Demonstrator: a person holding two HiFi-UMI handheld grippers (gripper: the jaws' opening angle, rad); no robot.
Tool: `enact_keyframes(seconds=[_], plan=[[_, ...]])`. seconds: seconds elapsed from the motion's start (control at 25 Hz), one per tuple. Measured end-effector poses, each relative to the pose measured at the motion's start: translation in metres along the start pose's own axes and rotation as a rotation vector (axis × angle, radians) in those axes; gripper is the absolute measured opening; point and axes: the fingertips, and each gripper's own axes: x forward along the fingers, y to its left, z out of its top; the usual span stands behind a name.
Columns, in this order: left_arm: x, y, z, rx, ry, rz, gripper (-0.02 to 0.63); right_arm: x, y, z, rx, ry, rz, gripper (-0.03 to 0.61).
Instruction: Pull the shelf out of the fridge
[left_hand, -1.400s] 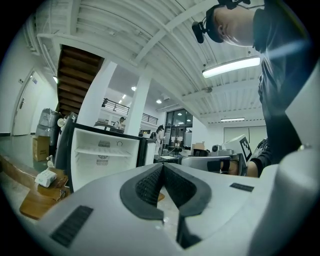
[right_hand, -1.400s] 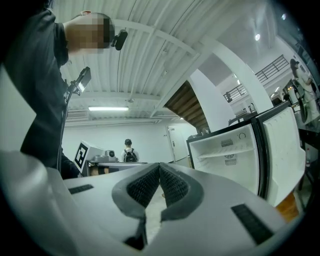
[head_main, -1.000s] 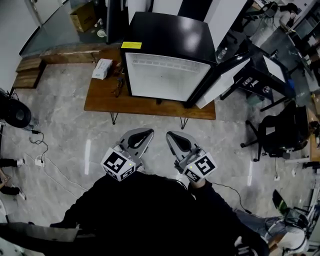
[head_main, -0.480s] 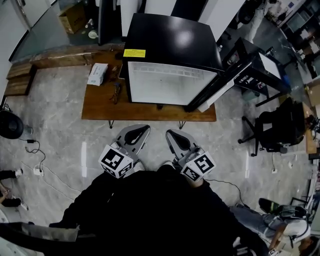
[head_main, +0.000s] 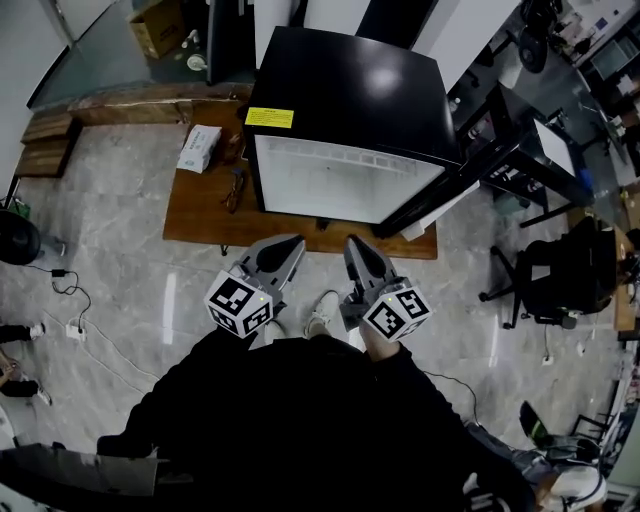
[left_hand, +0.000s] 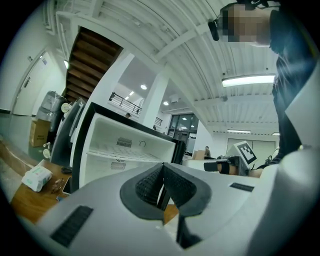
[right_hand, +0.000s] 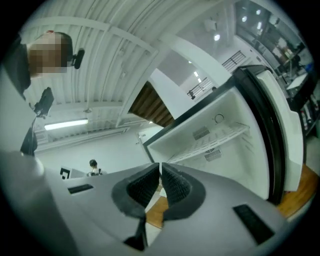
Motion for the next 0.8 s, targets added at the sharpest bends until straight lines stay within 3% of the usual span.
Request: enact_keyframes(seconds=[0.12, 0.28, 0.4, 0.56, 0.68, 0.8], plan=[[0.026, 0.011, 0.002, -0.04, -0.007, 0.033, 0.008, 0.017, -0.03, 0.012, 0.075, -0.022, -0.015, 0.009], [0.058, 0.023, 0.008, -0.021, -0.002, 0.056, 0.008, 0.034, -0.056, 0.029, 0.087, -0.019, 0.003, 0.009], [0.082, 0.039, 0.007, -0.067, -0.011, 0.09, 0.008, 0.045, -0.082, 0.034, 0.13, -0.015, 0.006, 0.009], [0.113, 0.062, -0.002, -0.295, -0.055, 0.124, 0.008, 0.056, -0.134, 0.038, 0.356, -0.06, -0.077, 0.027], [0.132, 0.077, -0.01, -0.52, -0.134, 0.136, 0.022, 0.063, -0.168, 0.03, 0.636, -0.087, -0.145, 0.151], [0.144, 0.098, -0.015, -0.731, -0.245, 0.168, 0.118, 0.076, -0.191, 0.021, 0.837, -0.113, -0.174, 0.223]])
